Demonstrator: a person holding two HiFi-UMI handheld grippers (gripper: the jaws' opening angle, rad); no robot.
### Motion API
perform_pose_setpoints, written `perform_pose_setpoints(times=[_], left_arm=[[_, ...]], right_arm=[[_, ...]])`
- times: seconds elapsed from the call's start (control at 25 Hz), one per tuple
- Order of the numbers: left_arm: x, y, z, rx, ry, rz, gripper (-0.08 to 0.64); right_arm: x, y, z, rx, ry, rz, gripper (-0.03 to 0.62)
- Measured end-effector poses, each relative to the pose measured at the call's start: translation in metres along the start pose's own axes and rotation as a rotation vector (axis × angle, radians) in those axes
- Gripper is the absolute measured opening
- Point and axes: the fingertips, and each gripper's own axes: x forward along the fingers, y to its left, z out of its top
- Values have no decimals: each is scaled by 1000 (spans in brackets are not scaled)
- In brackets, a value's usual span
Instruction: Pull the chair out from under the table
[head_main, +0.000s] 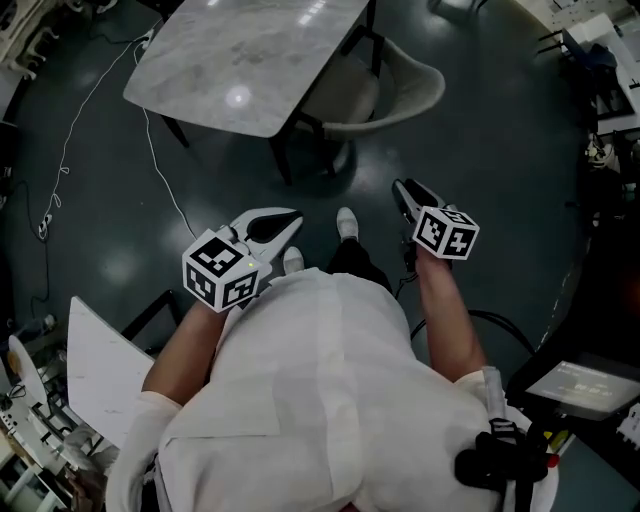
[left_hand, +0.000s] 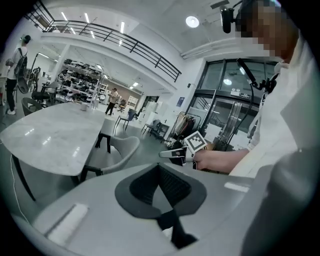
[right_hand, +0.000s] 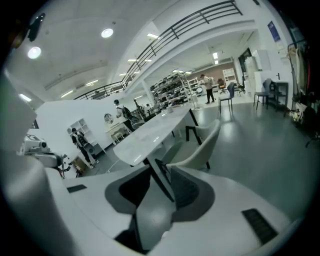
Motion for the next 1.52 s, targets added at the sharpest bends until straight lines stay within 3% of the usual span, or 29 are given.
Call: perform_pose_setpoints(times=[0.52, 0.76, 1.24, 1.52], left_arm=[[96, 58, 97, -5, -1, 91, 8], [132, 78, 117, -17, 12, 151, 8], [134, 106, 127, -66, 12, 293, 8], [134, 114, 125, -105, 3, 344, 8]], right_arm=[[121, -201, 99, 224, 38, -111, 181], [186, -275, 112, 329, 78, -166, 213], [271, -316, 80, 504, 217, -202, 230], [280, -317, 76, 552, 219, -188, 221]])
